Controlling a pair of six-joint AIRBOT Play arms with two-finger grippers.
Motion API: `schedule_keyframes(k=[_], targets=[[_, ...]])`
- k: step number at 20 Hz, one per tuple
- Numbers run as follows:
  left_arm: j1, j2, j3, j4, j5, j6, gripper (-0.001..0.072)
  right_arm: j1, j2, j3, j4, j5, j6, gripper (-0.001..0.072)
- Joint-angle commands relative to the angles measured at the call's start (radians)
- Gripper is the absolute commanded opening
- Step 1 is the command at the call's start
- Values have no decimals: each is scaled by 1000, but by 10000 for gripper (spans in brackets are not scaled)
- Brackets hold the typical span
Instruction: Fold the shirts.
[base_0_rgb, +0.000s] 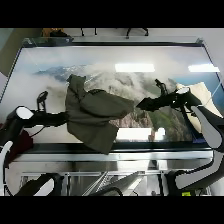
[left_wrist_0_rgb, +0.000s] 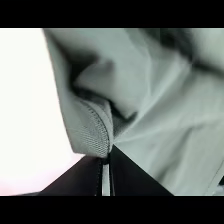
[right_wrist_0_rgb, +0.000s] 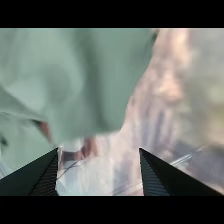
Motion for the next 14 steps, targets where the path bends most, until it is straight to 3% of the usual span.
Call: schedule_keyframes(k=[1, 7, 9, 10, 14], targets=[[136, 46, 1, 37, -42, 73, 21, 129, 0, -35, 59, -108, 5, 545], [145, -35, 1, 41, -35, 108, 21, 286, -47, -35, 66, -250, 5, 541], [145, -65, 1, 41, -42, 130, 21, 285, -69, -35, 66, -246, 5, 504], [145, -76, 1, 41, -43, 133, 21, 285, -70, -35, 66, -246, 5, 431], [145, -79, 31, 42, -59, 147, 21, 259, -16, -10, 66, -169, 10, 433]])
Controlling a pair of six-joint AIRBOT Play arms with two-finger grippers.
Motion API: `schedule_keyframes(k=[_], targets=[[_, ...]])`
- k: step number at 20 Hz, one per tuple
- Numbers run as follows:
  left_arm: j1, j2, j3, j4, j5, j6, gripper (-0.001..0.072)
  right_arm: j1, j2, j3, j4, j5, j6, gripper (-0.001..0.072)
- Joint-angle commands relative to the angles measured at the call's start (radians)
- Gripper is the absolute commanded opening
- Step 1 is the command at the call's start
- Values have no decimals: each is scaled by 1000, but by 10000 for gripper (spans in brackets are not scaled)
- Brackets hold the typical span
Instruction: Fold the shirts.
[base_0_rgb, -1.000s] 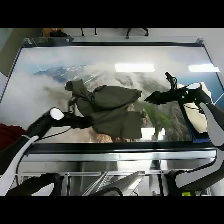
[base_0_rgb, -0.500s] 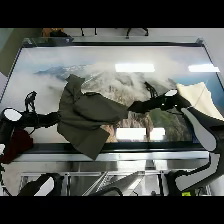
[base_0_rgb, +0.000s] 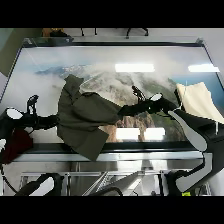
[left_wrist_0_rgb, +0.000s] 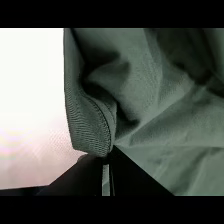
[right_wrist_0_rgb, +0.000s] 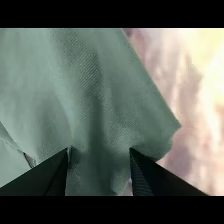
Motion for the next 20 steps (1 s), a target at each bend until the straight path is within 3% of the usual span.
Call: schedule_keyframes(k=[1, 8, 20], targets=[[1, -10, 46, 6, -31, 16, 22, -30, 56, 18, 5, 47, 4, 433], [1, -10, 178, -2, -96, 15, 21, -165, 58, 18, -2, 29, 11, 434], [1, -10, 178, -4, -97, 16, 21, -21, -46, 18, 61, 29, 8, 424]])
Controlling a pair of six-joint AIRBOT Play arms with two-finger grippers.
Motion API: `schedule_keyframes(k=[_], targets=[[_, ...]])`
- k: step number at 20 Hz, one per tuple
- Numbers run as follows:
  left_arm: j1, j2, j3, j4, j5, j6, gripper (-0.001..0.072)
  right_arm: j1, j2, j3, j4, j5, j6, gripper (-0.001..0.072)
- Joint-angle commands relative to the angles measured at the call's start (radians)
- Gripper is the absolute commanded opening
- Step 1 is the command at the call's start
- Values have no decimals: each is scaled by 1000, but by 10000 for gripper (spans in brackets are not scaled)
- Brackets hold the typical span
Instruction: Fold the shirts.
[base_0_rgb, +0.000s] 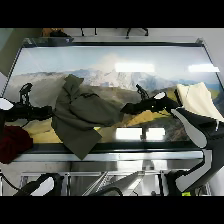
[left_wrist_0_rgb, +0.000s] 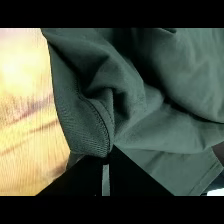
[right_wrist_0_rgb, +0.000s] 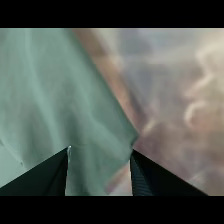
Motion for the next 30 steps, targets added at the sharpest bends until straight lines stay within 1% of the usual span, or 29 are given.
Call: schedule_keyframes(k=[1, 3, 4, 5, 6, 8, 10, 12, 14, 16, 17, 19, 21, 23, 25, 27, 30], targets=[[1, 0, 1, -2, -5, -2, 21, 21, -6, -1, 59, 3, -14, 420], [1, 0, 1, -2, -23, -2, 21, 21, -2, 0, 137, 60, -58, 98], [1, 6, 1, -17, -34, -1, 21, 21, 7, 0, 171, 85, -73, 91], [1, 23, 1, -53, -37, 0, 21, 20, 30, 2, 198, 108, -98, 16], [1, 48, 6, -99, -35, 7, 21, 17, 69, 14, 205, 120, -106, 16], [1, 122, 80, -213, -80, 24, 21, -13, 190, 78, 208, 148, -105, 16], [1, 209, 229, -307, -135, 29, 21, -80, 360, 199, 220, 163, -105, 15], [1, 288, 456, -348, -142, 24, 21, -180, 531, 354, 219, 147, -104, 15], [1, 348, 717, -326, -107, 23, 21, -306, 679, 500, 188, 111, -102, 14], [1, 385, 951, -244, -63, 4, 21, -428, 791, 597, 125, 68, -87, 14], [1, 396, 1044, -203, -50, -1, 21, -483, 834, 626, 105, 65, -87, 14], [1, 399, 1147, -173, -55, -1, 21, -564, 887, 641, 103, 74, -98, 14], [1, 397, 1142, -183, -72, -1, 21, -626, 884, 640, 120, 116, -97, 14], [0, 395, 1022, -212, -72, -1, 21, -661, 833, 640, 190, 177, -98, 14], [-22, 362, 865, -247, -74, 0, 21, -664, 731, 640, 260, 248, -98, 15], [-77, 292, 726, -260, -74, 19, 21, -662, 609, 639, 287, 302, -97, 15], [-171, 124, 545, -253, -11, 59, 21, -568, 391, 609, 244, 319, -97, 15]])
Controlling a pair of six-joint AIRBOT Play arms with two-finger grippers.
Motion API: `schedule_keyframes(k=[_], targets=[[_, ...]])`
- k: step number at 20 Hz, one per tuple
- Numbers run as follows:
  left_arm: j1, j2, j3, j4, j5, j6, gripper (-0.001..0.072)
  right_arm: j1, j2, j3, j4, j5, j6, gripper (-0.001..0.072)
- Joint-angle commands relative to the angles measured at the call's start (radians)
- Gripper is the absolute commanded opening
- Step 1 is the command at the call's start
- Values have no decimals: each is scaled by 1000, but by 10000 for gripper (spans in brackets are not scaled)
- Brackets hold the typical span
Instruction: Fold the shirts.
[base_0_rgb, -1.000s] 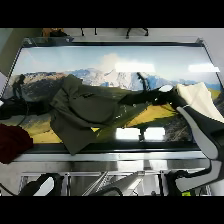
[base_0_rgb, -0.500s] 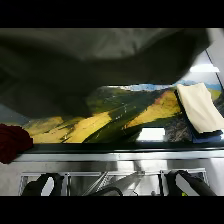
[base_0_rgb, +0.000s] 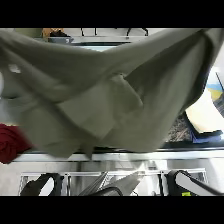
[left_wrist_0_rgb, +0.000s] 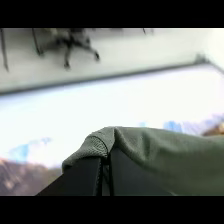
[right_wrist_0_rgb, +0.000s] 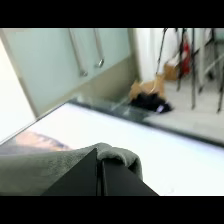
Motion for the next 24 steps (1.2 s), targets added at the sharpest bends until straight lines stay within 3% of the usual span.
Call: schedule_keyframes(k=[1, 4, 7, 12, 13, 14, 15, 16, 20, 22, 24], targets=[[-89, -183, -201, -10, 80, 41, 21, 104, -256, -24, -58, 47, 1, 15], [-100, -404, -294, -10, 193, 86, 21, 245, -513, -29, -200, -17, 7, 15], [-75, -616, -263, -11, 241, 124, 21, 332, -726, -26, -214, -161, -2, 15], [-51, -804, -48, -120, 199, 123, 22, 361, -788, -18, -214, -380, -19, 18], [-59, -820, -8, -118, 187, 122, 24, 356, -779, -16, -214, -369, -19, 87], [-63, -831, 30, -116, 164, 114, 26, 348, -765, -16, -221, -343, -19, 245], [-63, -837, 71, -115, 125, 98, 305, 338, -745, -16, -235, -305, -8, 263], [-59, -837, 107, -114, 87, 76, 714, 317, -714, -16, -277, -259, 30, 263], [30, -830, 249, -114, -169, -41, 695, 178, -550, -19, -631, -43, 317, 266], [90, -816, 237, -115, -284, -90, 695, 112, -477, -86, -763, 88, 399, 268], [130, -769, 126, -114, -337, -95, 695, 64, -392, -265, -786, 111, 415, 271]])
